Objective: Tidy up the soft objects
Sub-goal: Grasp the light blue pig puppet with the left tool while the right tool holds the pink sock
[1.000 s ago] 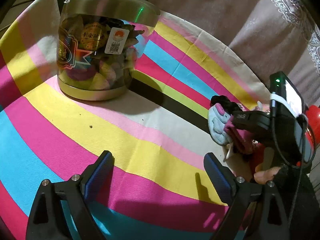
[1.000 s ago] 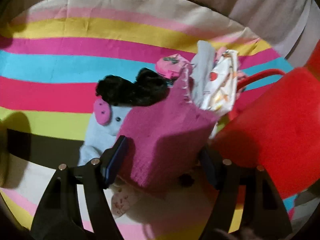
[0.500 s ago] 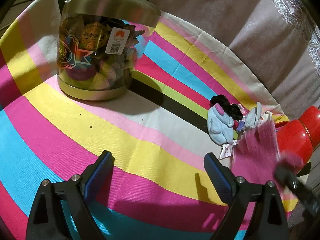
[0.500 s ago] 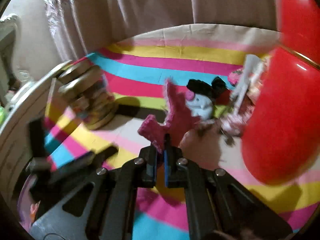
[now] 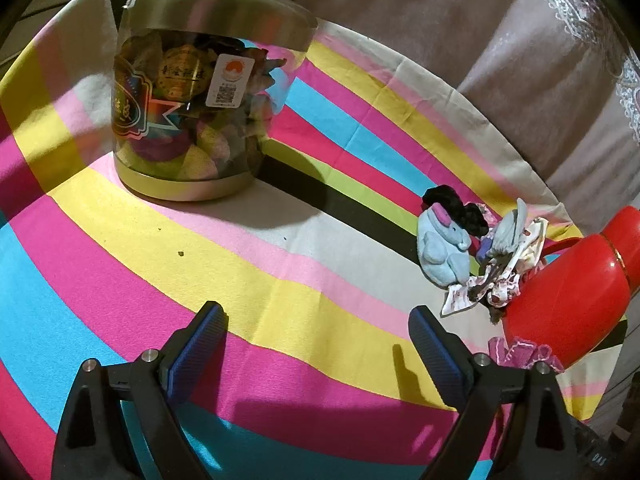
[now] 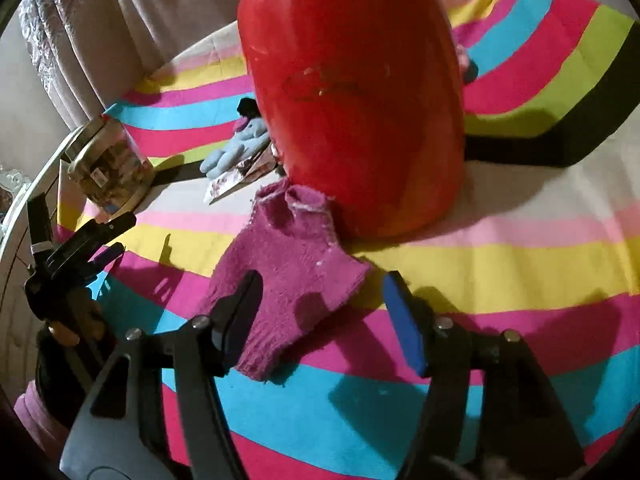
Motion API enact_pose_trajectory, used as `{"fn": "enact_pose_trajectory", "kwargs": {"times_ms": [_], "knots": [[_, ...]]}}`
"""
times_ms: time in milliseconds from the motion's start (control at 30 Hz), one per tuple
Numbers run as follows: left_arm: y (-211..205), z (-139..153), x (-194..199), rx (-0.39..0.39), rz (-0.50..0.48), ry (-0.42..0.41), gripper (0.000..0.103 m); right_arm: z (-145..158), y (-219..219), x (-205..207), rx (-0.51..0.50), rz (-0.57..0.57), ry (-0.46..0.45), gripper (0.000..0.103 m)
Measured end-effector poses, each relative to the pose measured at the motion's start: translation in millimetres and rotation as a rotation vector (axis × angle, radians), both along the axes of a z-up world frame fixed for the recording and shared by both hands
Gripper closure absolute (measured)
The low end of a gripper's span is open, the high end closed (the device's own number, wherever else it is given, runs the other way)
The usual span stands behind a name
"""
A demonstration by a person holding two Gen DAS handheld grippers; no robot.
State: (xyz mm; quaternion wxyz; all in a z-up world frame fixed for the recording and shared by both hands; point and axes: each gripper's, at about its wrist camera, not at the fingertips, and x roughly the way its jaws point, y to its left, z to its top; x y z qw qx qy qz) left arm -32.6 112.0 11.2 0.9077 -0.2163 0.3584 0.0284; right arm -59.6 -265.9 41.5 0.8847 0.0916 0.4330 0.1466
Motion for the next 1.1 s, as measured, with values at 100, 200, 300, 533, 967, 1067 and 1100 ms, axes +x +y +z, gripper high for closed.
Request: {"fn": "enact_pose_trajectory", "kwargs": {"times_ms": [100,200,300,533,967,1067,1100], "knots": [[-8,0,6,0.057,-0.008,0.029,0.006,-5,23,2,-0.048,0.049,0.008,0.037],[-31,0,21,0.179,-0.068,0.108,0.006,-12,50,0,-0.097,0.108,0.003,0.034],[-51,4,34,0.181,-0.147,0.123,0.006,-13,71,-9,-0.202,0.150,-0.081,0.034],[-89,15,105,0.121,-0.193,0.137,0.006,-17,68,-12,-0.218,0.176,-0.108,0.091],[-152,-6,177,0.344,-0.251,0.178,0.024,-17,79,-11,-0.264,0.176,-0.114,0.088],[-146,1,163,0.317,-0.299,0.136,0.069,-18,76,-9,-0.244,0.177,-0.108,0.088],[-140,6,154,0.306,-0.294,0.122,0.078,-18,75,-8,-0.234,0.177,-0.104,0.088]]}}
